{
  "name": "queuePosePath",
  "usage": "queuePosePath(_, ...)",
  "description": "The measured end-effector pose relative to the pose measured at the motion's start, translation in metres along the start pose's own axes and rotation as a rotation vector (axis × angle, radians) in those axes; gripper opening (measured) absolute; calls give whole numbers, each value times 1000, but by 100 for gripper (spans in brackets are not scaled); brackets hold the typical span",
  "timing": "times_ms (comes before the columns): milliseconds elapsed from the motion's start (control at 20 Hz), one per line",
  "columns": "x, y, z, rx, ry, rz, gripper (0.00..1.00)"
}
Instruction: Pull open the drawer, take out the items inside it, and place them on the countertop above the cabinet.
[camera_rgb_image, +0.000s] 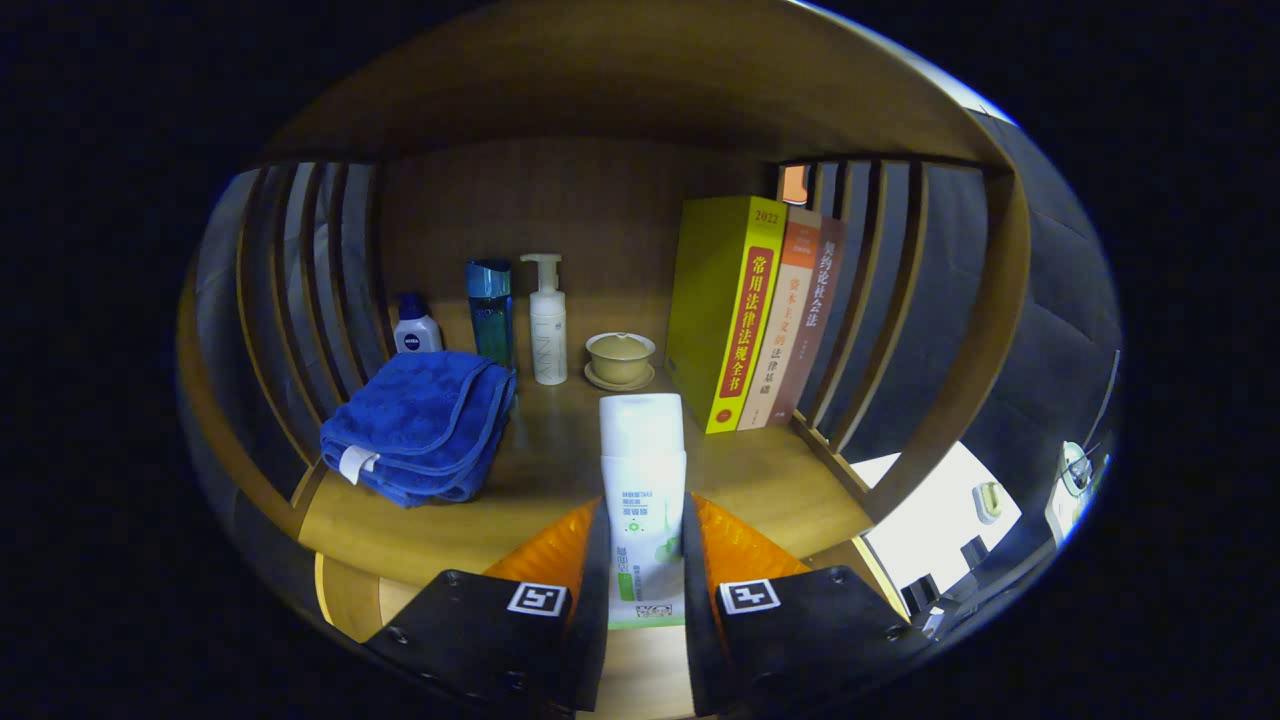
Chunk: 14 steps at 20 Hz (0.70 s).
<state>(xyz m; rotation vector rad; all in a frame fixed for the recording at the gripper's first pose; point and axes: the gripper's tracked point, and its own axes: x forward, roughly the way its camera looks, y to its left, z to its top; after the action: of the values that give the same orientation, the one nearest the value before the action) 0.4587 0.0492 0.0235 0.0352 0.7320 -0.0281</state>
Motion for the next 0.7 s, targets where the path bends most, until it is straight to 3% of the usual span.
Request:
queuePosePath(250, 42, 19, -13, 27, 72, 85, 42)
queuePosePath(700, 79, 39, -34, 31, 105, 190, 43)
